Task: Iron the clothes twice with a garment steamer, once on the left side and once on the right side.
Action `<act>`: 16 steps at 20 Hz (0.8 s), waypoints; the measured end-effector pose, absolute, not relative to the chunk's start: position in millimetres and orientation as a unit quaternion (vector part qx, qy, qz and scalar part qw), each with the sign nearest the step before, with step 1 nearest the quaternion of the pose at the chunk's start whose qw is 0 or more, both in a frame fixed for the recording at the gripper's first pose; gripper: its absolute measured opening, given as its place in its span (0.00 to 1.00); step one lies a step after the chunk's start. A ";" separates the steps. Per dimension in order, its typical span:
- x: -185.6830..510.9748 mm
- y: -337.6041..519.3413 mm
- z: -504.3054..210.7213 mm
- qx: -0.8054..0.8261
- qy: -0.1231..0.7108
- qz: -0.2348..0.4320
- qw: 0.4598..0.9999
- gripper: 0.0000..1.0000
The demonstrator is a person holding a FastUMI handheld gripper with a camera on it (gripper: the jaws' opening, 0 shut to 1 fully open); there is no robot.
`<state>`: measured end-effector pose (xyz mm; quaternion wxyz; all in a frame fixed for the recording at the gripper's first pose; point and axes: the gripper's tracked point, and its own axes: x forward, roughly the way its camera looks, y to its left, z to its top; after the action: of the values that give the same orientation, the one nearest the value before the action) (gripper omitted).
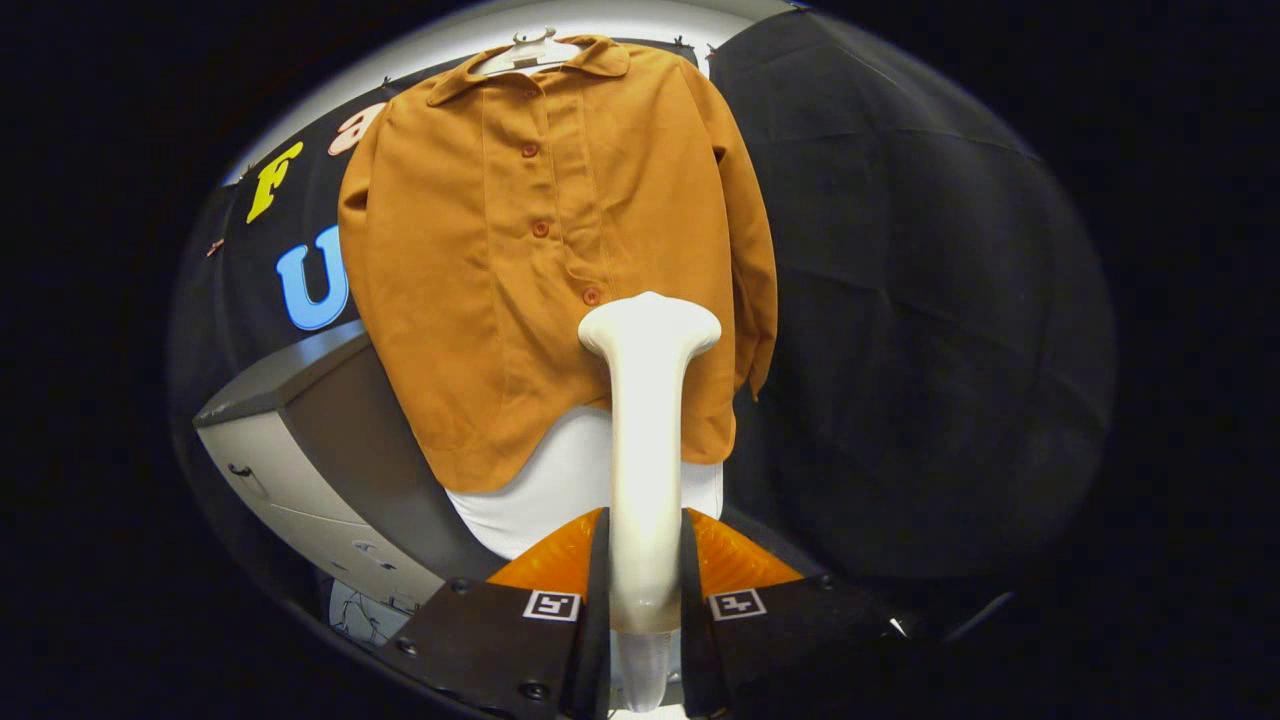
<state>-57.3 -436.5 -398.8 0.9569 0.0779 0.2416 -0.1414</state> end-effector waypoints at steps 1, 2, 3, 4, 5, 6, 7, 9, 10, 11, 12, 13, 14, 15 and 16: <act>-66.4 -434.4 -402.1 0.081 0.249 -0.141 0.955 0.32; -72.2 -432.5 -406.5 0.084 0.255 -0.142 0.953 0.32; -77.0 -432.4 -409.4 0.086 0.260 -0.143 0.951 0.32; -82.8 -431.8 -411.7 0.089 0.264 -0.144 0.950 0.32; -88.5 -430.6 -412.2 0.091 0.266 -0.145 0.949 0.32; -94.2 -429.2 -411.4 0.092 0.267 -0.145 0.948 0.32; -99.3 -428.1 -409.2 0.093 0.266 -0.145 0.949 0.32; -111.6 -424.9 -401.9 0.089 0.264 -0.143 0.950 0.32; -116.9 -422.7 -395.7 0.086 0.262 -0.142 0.951 0.32; -121.2 -419.9 -389.7 0.083 0.258 -0.140 0.952 0.32; -125.8 -415.5 -382.6 0.082 0.253 -0.137 0.954 0.32; -129.8 -409.8 -375.7 0.079 0.249 -0.133 0.956 0.32; -135.2 -403.2 -370.6 0.076 0.246 -0.128 0.958 0.32; -140.1 -397.5 -365.2 0.072 0.245 -0.123 0.959 0.32; -143.9 -391.8 -359.3 0.070 0.242 -0.119 0.960 0.32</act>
<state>-143.9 -391.8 -359.3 0.9605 0.0700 0.2416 -0.1190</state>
